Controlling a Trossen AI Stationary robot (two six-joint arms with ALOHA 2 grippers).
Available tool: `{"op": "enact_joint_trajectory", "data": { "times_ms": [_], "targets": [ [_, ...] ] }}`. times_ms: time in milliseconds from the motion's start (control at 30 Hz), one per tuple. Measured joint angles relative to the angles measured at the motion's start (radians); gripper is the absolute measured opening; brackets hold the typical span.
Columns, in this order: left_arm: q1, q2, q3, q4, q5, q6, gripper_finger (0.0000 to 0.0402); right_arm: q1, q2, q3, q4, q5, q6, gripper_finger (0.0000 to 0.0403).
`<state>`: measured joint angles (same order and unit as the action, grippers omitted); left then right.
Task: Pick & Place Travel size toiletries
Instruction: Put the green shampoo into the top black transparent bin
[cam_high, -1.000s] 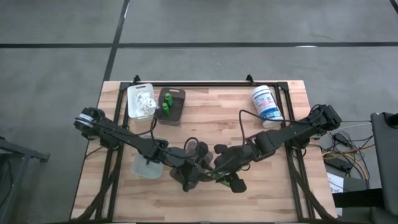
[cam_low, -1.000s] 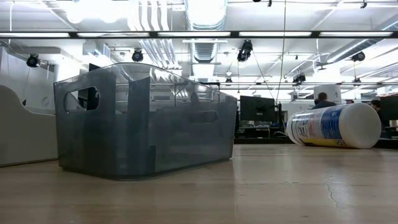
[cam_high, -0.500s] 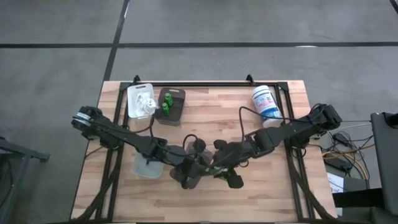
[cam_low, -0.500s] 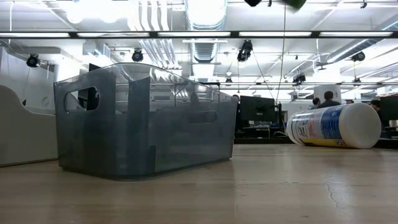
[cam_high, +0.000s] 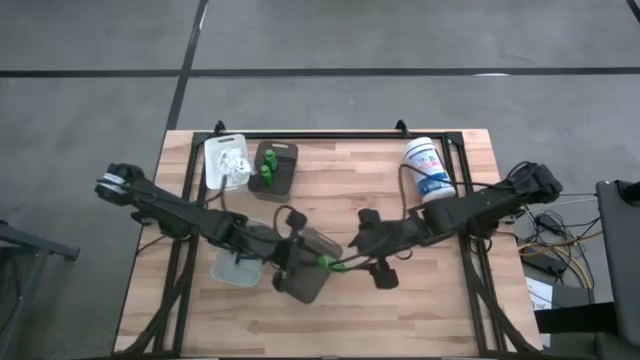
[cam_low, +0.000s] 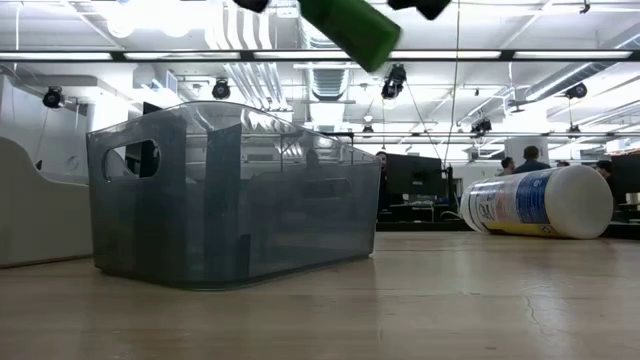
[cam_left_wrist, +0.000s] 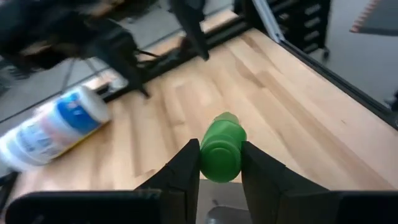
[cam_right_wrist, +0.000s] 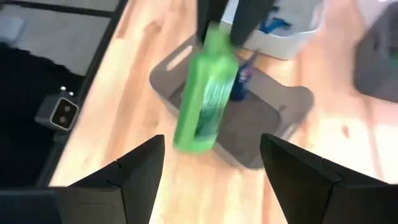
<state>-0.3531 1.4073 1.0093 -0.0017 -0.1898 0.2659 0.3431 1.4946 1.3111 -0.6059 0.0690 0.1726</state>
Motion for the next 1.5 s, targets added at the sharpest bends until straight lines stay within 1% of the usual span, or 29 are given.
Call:
{"op": "enact_joint_trajectory", "data": {
  "times_ms": [100,200,333,467,633,867,1233,1400,1500],
  "targets": [
    [0.001,-0.065,-0.041,-0.002,-0.046,-0.011,0.0095,0.001,-0.063,-0.060,0.042,0.037,0.024,0.0268],
    [0.013,-0.132,-0.082,-0.009,-0.077,-0.016,0.0094,0.000,-0.129,-0.139,0.129,0.047,0.034,0.0273],
    [0.055,-0.213,-0.101,-0.056,-0.088,-0.044,0.0094,0.000,-0.214,-0.257,0.244,0.066,0.038,0.0277],
    [0.109,-0.260,-0.114,-0.112,-0.093,-0.069,0.0094,0.000,-0.291,-0.367,0.332,0.098,0.059,0.0278],
    [0.188,-0.292,-0.116,-0.161,-0.095,-0.085,0.0094,0.000,-0.357,-0.458,0.384,0.120,0.088,0.0265],
    [0.312,-0.296,-0.118,-0.221,-0.093,-0.093,0.0094,-0.001,-0.409,-0.523,0.414,0.120,0.099,0.0242],
    [0.491,-0.296,-0.117,-0.335,-0.068,-0.117,0.0094,-0.001,-0.414,-0.531,0.409,0.122,0.087,0.0221],
    [0.545,-0.296,-0.116,-0.361,-0.063,-0.113,0.0094,-0.001,-0.413,-0.538,0.412,0.181,0.061,0.0222],
    [0.586,-0.296,-0.096,-0.434,-0.057,-0.117,0.0094,-0.001,-0.413,-0.571,0.437,0.226,0.011,0.0229]
  ]
}}
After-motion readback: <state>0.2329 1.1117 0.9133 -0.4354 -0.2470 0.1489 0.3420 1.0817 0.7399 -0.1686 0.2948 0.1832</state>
